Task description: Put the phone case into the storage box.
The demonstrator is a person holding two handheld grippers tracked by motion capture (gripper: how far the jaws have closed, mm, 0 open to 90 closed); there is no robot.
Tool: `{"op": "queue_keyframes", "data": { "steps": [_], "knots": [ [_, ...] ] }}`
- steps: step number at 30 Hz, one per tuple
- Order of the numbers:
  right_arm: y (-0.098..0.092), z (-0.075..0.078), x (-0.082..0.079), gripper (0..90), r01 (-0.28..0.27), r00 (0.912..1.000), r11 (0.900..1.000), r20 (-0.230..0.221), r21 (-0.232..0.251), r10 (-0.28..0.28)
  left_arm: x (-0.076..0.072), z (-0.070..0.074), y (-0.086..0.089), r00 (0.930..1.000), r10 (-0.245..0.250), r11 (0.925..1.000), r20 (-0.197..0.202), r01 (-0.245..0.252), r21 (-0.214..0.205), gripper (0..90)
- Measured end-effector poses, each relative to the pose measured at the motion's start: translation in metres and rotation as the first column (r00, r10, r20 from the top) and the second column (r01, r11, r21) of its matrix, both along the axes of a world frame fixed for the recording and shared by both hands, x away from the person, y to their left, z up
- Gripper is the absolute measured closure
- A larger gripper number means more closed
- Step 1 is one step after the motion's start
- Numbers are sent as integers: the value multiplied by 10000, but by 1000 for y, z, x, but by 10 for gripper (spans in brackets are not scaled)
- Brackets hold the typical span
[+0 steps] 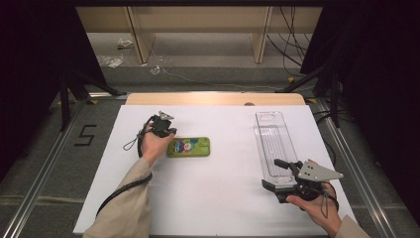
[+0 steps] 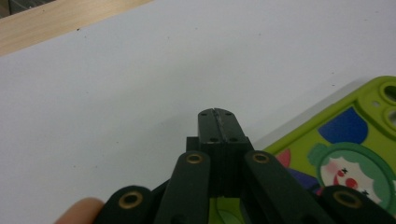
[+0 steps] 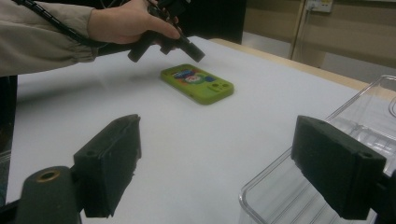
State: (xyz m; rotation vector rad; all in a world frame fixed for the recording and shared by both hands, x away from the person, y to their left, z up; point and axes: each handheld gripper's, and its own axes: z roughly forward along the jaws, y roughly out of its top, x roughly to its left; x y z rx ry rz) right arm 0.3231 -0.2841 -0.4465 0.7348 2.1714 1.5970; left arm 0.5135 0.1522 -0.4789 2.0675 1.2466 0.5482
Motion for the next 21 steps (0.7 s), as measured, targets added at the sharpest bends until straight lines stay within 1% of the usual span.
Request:
{"op": "queue_keyframes", "data": {
  "steps": [1,2,5,6,7,11,13,16,18,21],
  "knots": [
    [0,0,0,169,-9,10000,10000,-5,7,9,0,0,0,10000,0,10000,0,0,0,897],
    [0,0,0,169,-11,10000,10000,-9,4,11,2,-2,-1,9999,-36,9998,-116,38,220,897],
    [0,0,0,169,-10,10000,10000,-18,0,10,4,-5,-2,9997,-7,9995,-264,15,317,897],
    [0,0,0,169,-15,10000,10000,-17,-4,15,5,-6,-2,9996,-1,9992,-292,13,406,897],
    [0,0,0,169,-12,10000,10000,-15,0,12,6,-8,-2,9991,-27,9987,-417,48,499,897],
    [0,0,0,169,-15,10000,10000,-17,-6,15,6,-8,-2,9989,-62,9990,-474,84,448,897],
    [0,-1,0,169,-21,10000,10000,-30,5,21,6,-7,-1,9981,-141,9988,-606,169,456,897],
    [0,0,0,169,-6,10000,10000,-27,-4,6,5,-6,-1,9974,-215,9985,-689,249,483,897],
    [0,0,0,169,-12,10000,10000,-31,0,12,2,-6,0,9969,-308,9981,-728,346,513,897],
    [0,-1,0,170,4,10000,10000,-34,9,-4,-6,-6,2,9967,-441,9975,-680,477,513,897]
  ]
}}
